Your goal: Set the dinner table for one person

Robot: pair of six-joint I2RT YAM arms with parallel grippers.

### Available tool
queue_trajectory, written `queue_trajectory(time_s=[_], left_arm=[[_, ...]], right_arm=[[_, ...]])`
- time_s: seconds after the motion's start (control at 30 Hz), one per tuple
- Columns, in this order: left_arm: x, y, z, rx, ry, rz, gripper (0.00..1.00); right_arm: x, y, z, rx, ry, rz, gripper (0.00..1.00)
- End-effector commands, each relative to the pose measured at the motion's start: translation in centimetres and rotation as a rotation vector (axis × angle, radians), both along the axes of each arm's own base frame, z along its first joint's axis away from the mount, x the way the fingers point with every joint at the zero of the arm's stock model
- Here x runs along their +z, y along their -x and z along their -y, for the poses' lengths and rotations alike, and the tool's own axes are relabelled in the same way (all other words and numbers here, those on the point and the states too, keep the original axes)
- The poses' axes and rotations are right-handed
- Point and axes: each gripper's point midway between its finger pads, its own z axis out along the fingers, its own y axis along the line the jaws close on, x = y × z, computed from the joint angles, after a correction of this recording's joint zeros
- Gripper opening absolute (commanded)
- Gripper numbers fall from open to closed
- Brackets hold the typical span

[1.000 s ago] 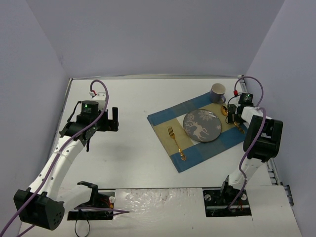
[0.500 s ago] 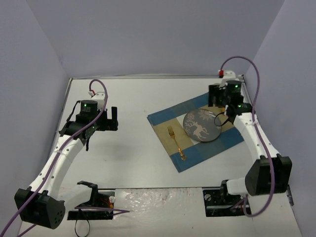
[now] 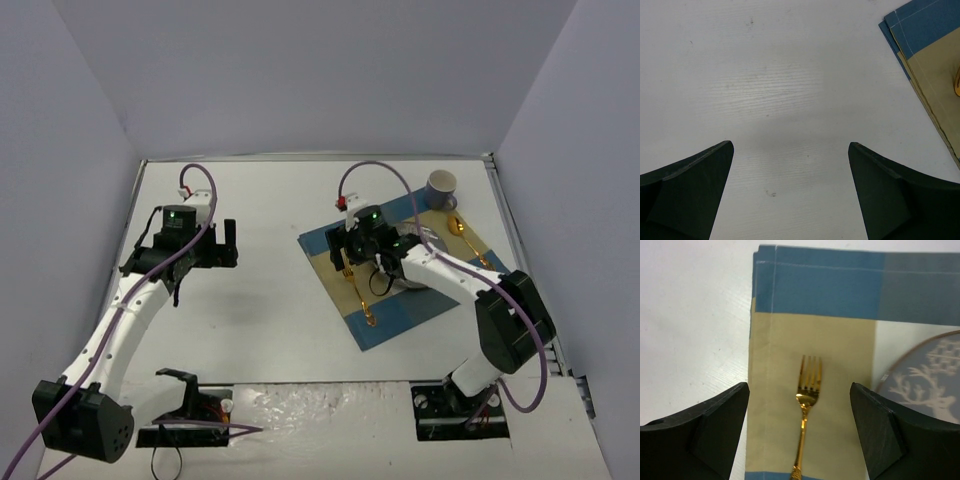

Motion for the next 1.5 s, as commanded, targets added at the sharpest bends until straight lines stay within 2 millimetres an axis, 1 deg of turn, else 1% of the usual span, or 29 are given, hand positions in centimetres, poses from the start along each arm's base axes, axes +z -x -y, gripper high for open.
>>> queue_trajectory(time_s=[0.0, 0.13, 0.33, 0.5, 0.63, 0.93, 1.13, 1.47], left_arm=[[1.3, -1.2, 0.0, 0.014, 0.017, 0.058, 0.97], [1.1, -1.3, -0.1, 0.019, 0.014, 0.05, 0.97], [1.0, -1.3, -0.1, 0.017, 0.013, 0.045, 0.97], [0.9, -1.3, -0.1, 0.014, 0.012, 0.042, 0.97], [0.9, -1.3, -0.1, 0.016, 0.012, 0.043, 0.97], [0.8, -1.4, -0.1, 0.016, 0.013, 0.038, 0.97], [0.8, -1.4, -0.1, 0.015, 0.013, 0.038, 0.97], [0.9, -1.3, -0.1, 0.016, 0.016, 0.04, 0.97]], right_arm=[[0.0, -1.3, -2.9, 0.0, -0.087, 0.061, 0.79], [-1.9, -1.2, -3.5, 0.005, -0.091, 0.033, 0.79], [-4.4, -1.0, -3.3, -0.002, -0.067, -0.001, 0.8], [-5.6, -0.9, -2.9, -0.026, -0.049, -0.01, 0.8], [-6.2, -0.7, -2.3, -0.039, -0.034, -0.018, 0.8], [-6.8, 0.3, -2.6, -0.017, -0.048, -0.055, 0.8], [-7.3, 0.8, -3.0, 0.002, -0.055, -0.073, 0.79], [-7.3, 1.2, -3.9, 0.033, -0.052, -0.078, 0.8]])
